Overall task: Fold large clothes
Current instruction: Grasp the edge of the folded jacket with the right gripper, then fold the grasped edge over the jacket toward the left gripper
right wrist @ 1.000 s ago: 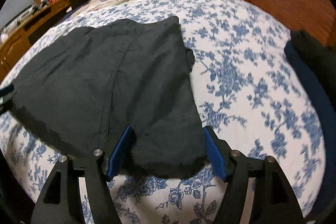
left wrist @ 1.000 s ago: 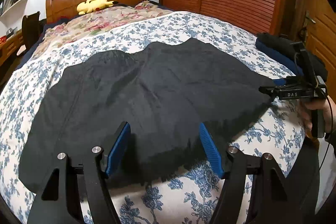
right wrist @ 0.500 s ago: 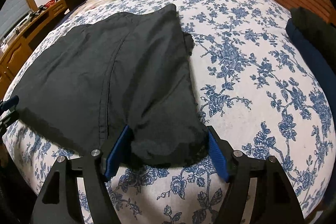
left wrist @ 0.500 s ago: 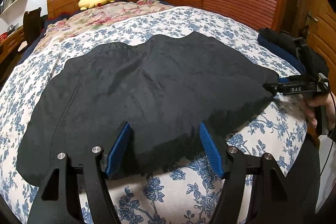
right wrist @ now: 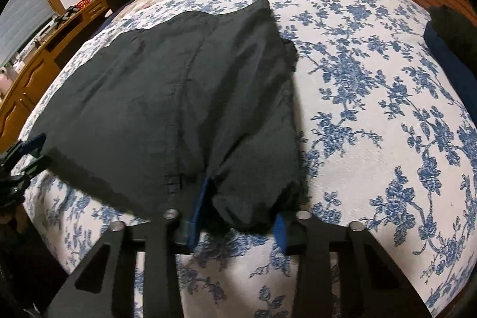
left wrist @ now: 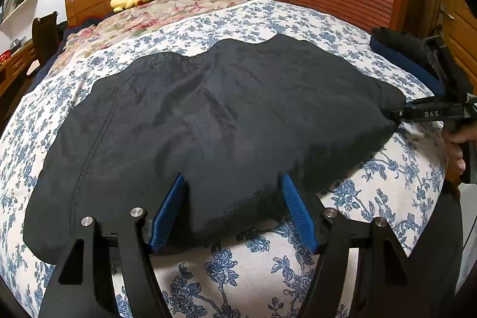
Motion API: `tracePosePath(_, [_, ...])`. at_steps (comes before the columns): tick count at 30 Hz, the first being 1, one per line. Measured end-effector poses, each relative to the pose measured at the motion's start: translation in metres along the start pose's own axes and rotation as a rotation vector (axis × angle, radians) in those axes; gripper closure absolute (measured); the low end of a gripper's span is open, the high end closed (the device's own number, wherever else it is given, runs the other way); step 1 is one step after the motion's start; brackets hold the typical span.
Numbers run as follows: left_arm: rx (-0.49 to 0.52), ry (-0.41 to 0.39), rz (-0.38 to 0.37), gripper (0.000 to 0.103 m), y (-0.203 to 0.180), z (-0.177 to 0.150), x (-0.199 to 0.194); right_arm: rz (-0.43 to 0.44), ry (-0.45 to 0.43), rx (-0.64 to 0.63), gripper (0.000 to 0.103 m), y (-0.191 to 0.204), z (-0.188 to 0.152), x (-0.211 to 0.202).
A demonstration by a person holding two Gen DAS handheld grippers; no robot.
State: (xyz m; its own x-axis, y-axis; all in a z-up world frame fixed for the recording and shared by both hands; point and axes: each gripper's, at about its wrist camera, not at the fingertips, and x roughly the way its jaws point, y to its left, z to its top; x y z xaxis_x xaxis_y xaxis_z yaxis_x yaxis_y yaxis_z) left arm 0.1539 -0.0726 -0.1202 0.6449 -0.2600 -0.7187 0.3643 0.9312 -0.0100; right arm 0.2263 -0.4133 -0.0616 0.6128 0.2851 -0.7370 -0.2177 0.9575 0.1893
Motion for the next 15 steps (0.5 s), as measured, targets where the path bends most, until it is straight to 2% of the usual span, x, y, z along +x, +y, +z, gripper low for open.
tracePosePath(1, [-0.001, 0.002, -0.002, 0.034, 0.000, -0.001, 0.000, 0.002, -0.007, -0.004, 0.082, 0.001, 0.001, -0.002])
tracePosePath(4, [-0.012, -0.002, -0.018, 0.034, 0.003, 0.000, -0.004, -0.010, -0.053, -0.034, 0.087, 0.006, 0.006, -0.012])
tracePosePath(8, [-0.031, -0.028, -0.026, 0.034, 0.013, 0.000, -0.017, -0.003, -0.124, -0.047, 0.088, 0.012, 0.014, -0.030])
tracePosePath(15, [-0.068, -0.079, 0.002, 0.034, 0.041, -0.008, -0.046, 0.003, -0.193, -0.095, 0.091, 0.037, 0.034, -0.051])
